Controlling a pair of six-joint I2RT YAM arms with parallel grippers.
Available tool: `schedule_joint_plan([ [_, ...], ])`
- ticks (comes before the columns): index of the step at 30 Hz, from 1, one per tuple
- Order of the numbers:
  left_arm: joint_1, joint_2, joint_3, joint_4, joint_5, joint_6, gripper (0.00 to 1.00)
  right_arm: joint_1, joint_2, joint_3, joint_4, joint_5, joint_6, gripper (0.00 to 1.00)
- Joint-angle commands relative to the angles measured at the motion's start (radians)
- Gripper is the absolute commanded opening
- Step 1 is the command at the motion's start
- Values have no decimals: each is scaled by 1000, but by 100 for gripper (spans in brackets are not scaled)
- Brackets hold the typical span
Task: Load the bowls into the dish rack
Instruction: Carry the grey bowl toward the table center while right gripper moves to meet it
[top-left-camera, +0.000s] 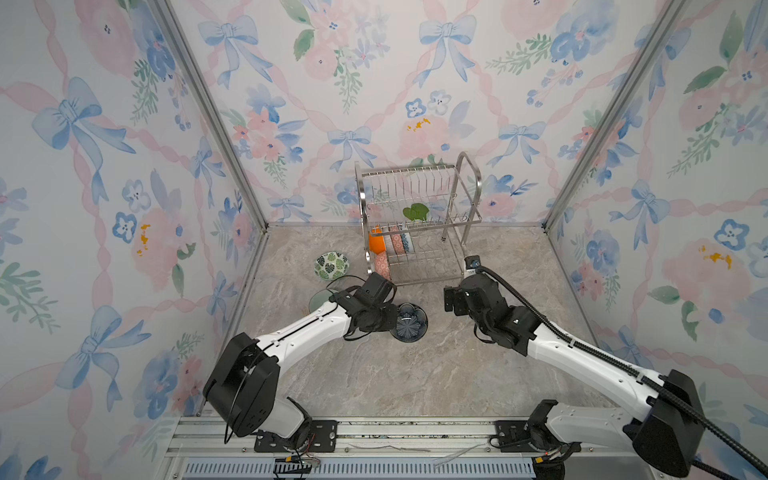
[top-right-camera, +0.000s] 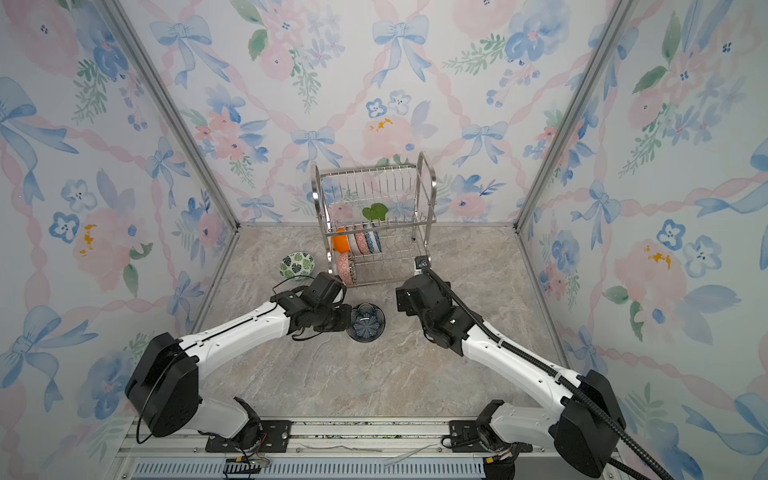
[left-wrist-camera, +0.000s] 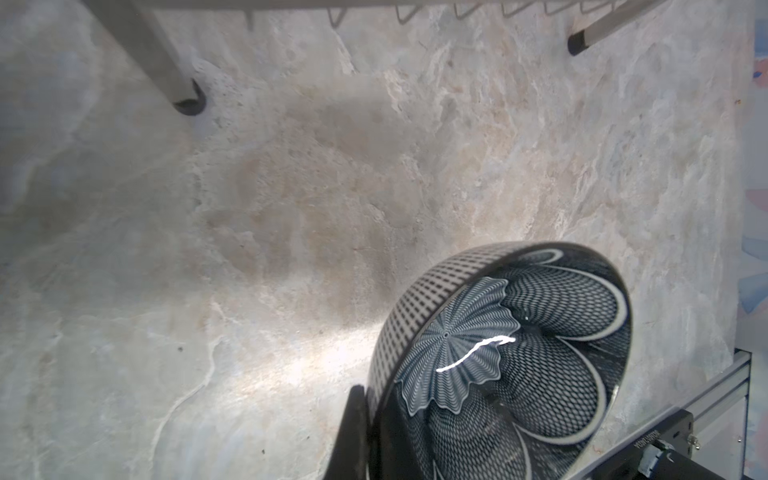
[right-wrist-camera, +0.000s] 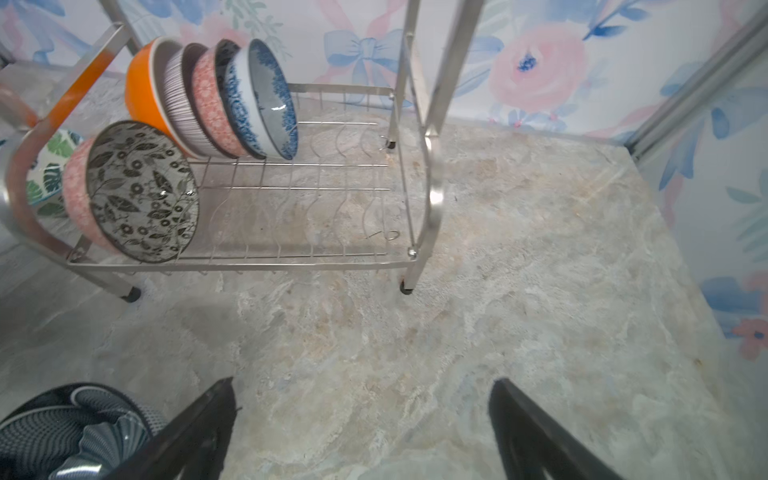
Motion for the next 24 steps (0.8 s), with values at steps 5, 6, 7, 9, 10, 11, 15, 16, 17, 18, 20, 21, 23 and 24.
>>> schedule_joint_plan([
  [5,-68,132,137,16,-8,18,0,-155,-160,-144,-38,-141,119,96],
  [6,-75,150,150,16,-7,19,0,-166,-169,-154,-38,-154,122,97],
  [7,-81,166,162,17,-6,20,0,-175,-175,-163,-34,-172,122,97],
  [9,-89,191,175,16,-10,21,0,-181,-176,-169,-31,-190,116,96],
  [10,-92,203,181,17,-14,19,0,-181,-172,-167,-31,-193,113,97],
  [11,-94,212,186,18,-16,19,0,-181,-168,-166,-32,-197,110,97],
  [15,-100,246,210,18,-11,18,6,-182,-145,-162,-25,-219,111,96],
  [16,-101,252,214,18,-9,17,8,-181,-139,-163,-21,-225,108,97],
  [17,-103,252,218,18,-12,16,9,-181,-135,-162,-19,-227,108,97],
  [18,-105,254,221,18,-14,17,11,-181,-130,-163,-17,-229,104,96],
  [20,-108,258,226,16,-16,18,18,-181,-110,-155,-26,-237,96,97],
  [21,-108,262,227,17,-11,20,23,-180,-100,-150,-32,-245,92,97],
  [23,-109,264,231,16,-9,22,31,-172,-87,-147,-35,-252,83,96],
  [24,-108,267,231,17,-9,23,34,-166,-83,-147,-35,-251,79,97],
])
